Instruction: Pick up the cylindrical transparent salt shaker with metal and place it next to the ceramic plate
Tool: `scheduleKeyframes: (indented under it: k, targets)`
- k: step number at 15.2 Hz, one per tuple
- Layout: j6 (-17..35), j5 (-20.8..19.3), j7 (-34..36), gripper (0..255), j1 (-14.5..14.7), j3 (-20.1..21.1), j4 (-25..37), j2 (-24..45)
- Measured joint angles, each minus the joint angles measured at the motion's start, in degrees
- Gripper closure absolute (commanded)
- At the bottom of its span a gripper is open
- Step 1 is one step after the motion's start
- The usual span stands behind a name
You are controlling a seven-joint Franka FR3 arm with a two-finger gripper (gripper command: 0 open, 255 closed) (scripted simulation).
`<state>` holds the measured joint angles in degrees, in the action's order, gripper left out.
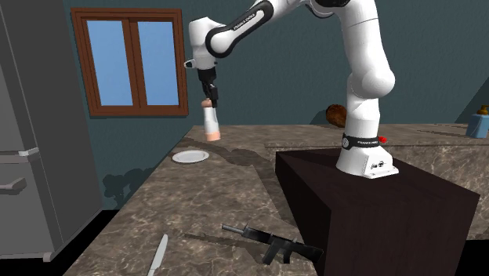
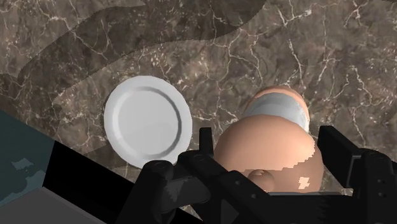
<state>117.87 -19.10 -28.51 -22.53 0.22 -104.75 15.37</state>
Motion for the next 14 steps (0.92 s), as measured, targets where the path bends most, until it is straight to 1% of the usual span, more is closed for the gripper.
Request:
scheduleKeyframes:
  k: [14]
  targets:
    - [8.6,-1.8,3.2,255,0.1,-0.5,-3.9,5.1]
